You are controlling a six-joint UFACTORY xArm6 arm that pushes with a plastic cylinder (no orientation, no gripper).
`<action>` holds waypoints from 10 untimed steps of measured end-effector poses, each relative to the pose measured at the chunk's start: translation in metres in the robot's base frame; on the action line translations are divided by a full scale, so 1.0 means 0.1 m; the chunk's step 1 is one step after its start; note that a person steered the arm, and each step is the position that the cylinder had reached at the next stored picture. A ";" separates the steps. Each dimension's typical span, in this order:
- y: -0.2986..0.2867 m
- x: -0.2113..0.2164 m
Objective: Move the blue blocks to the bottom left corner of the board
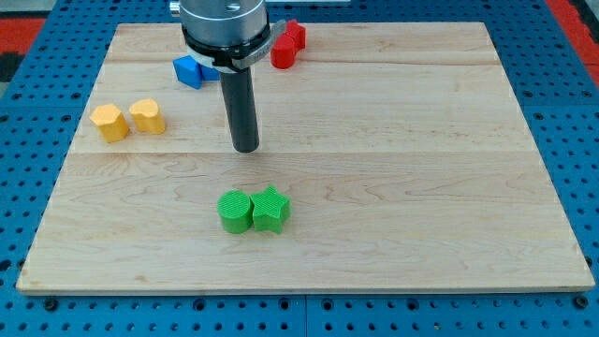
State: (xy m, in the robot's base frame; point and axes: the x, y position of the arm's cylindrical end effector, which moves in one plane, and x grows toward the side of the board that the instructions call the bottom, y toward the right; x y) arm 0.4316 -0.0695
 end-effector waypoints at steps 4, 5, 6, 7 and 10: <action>-0.15 -0.51; -0.30 -0.63; -0.39 -0.84; -0.35 -1.19; -0.26 -2.10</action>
State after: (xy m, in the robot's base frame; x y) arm 0.2213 -0.0957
